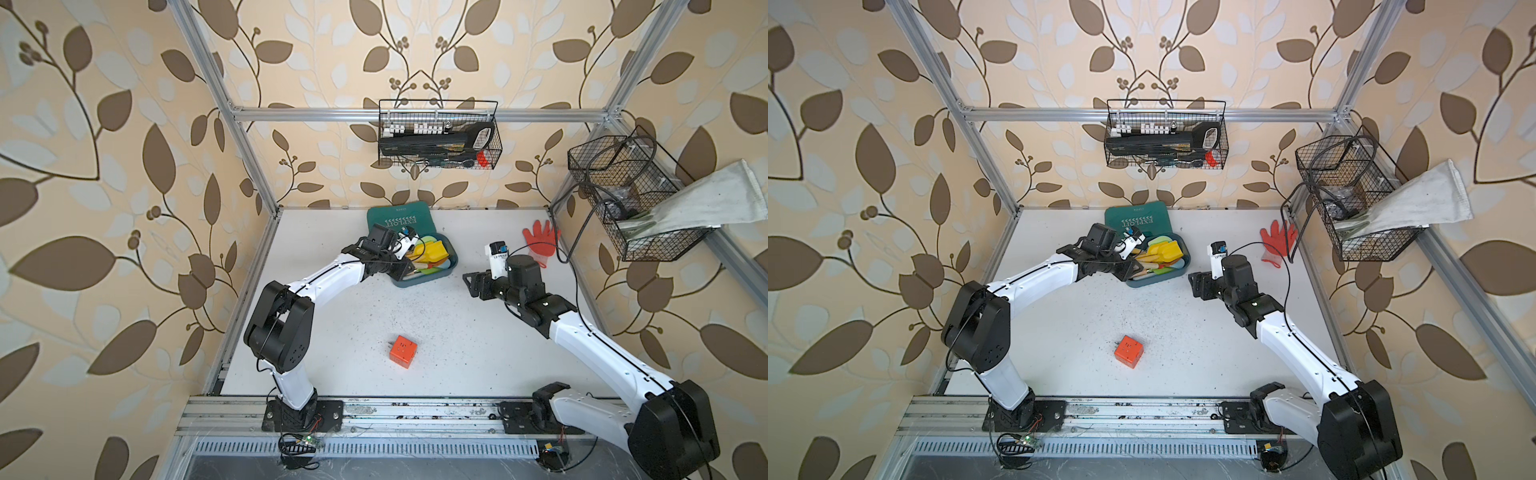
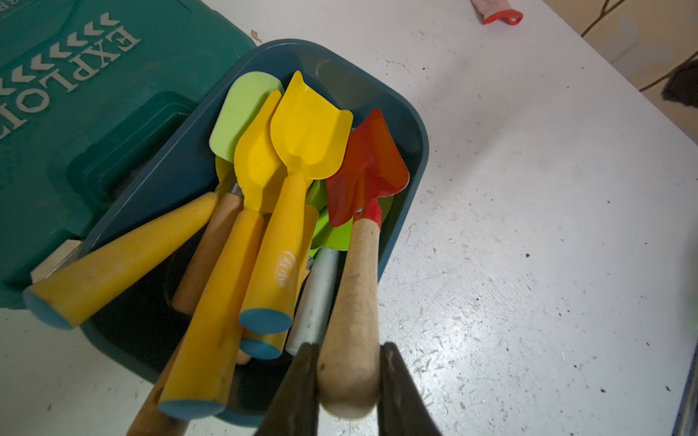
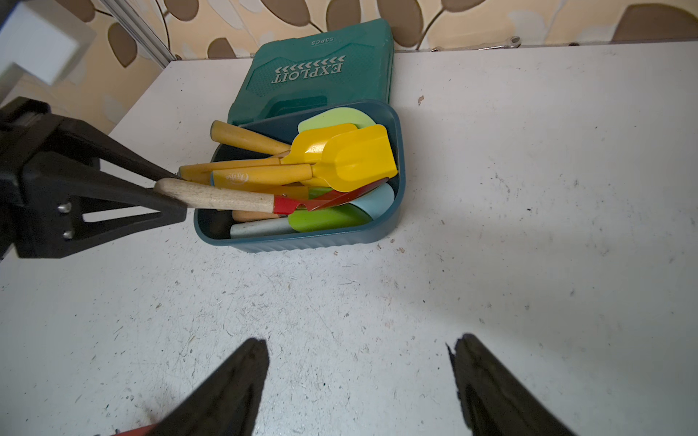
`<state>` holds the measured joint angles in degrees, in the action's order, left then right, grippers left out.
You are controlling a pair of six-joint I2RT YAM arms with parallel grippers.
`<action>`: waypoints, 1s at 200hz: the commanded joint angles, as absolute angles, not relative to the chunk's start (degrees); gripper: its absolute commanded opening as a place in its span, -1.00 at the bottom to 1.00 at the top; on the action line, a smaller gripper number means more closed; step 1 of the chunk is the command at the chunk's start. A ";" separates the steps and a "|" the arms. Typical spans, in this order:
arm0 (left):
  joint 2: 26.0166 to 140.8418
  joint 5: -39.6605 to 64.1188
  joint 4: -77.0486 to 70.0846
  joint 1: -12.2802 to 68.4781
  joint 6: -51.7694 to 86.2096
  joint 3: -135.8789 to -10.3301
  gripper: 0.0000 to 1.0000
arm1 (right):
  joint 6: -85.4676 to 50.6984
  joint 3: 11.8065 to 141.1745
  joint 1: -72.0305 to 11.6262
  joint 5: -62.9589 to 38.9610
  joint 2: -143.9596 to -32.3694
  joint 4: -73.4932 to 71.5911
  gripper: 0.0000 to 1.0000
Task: Take the shovel out of the storage box
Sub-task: Pick up the shovel from the storage box.
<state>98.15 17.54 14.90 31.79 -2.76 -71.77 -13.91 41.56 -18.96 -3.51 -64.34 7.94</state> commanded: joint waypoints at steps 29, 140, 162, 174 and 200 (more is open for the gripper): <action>91.07 19.44 5.24 30.99 3.73 -68.16 -1.00 | -14.76 41.04 -18.57 -5.34 -65.12 7.51 0.60; 86.89 20.48 -3.69 31.00 8.55 -57.92 -1.00 | -35.01 40.04 -18.60 -24.88 -70.66 -4.43 0.41; 86.54 20.58 -5.49 31.02 8.88 -56.04 -1.00 | -47.31 39.41 -19.52 -26.72 -72.69 -9.57 0.35; 85.85 20.57 -6.11 31.02 9.05 -55.30 -1.00 | -52.13 39.36 -21.09 -25.32 -73.60 -10.81 0.36; 84.06 19.82 -8.42 31.17 9.53 -53.03 -1.00 | -60.00 39.61 -24.18 -22.11 -75.66 -12.61 0.43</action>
